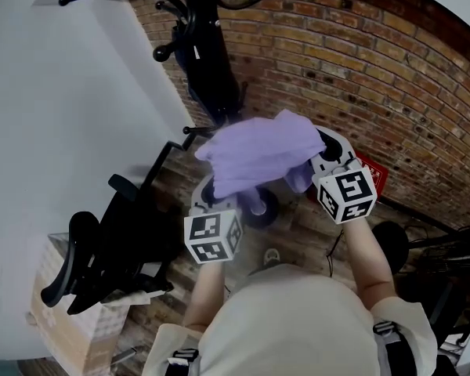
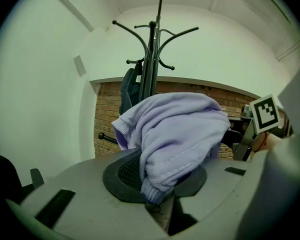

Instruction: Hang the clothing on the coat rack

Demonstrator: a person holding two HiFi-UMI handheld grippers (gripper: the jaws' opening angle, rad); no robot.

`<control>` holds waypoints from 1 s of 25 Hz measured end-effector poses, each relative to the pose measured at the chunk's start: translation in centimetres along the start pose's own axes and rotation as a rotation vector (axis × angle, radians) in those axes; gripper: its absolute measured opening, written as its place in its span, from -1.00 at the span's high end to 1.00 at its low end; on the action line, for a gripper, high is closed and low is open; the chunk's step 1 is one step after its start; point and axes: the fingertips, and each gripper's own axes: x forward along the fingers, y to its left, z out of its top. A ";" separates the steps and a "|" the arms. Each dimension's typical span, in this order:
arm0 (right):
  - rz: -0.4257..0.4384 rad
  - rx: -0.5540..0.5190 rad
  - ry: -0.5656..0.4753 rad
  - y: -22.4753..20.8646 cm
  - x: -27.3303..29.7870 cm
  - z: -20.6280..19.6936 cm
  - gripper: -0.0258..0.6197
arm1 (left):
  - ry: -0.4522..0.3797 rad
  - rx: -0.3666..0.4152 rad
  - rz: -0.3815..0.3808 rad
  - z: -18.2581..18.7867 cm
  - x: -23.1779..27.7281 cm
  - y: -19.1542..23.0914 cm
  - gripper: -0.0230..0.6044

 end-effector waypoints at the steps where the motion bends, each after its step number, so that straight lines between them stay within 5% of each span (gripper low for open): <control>1: 0.006 0.000 0.003 -0.2 0.8 -0.1 0.88 | -0.001 0.001 0.000 0.2 0.5 0.3 0.67; 13: 0.051 0.039 0.067 -2.5 8.5 -2.8 0.87 | 0.040 0.018 -0.017 -0.2 5.6 2.5 0.66; 25: 0.071 0.117 0.183 -2.8 11.4 -9.8 0.87 | 0.163 -0.013 -0.003 -5.2 8.1 3.4 0.66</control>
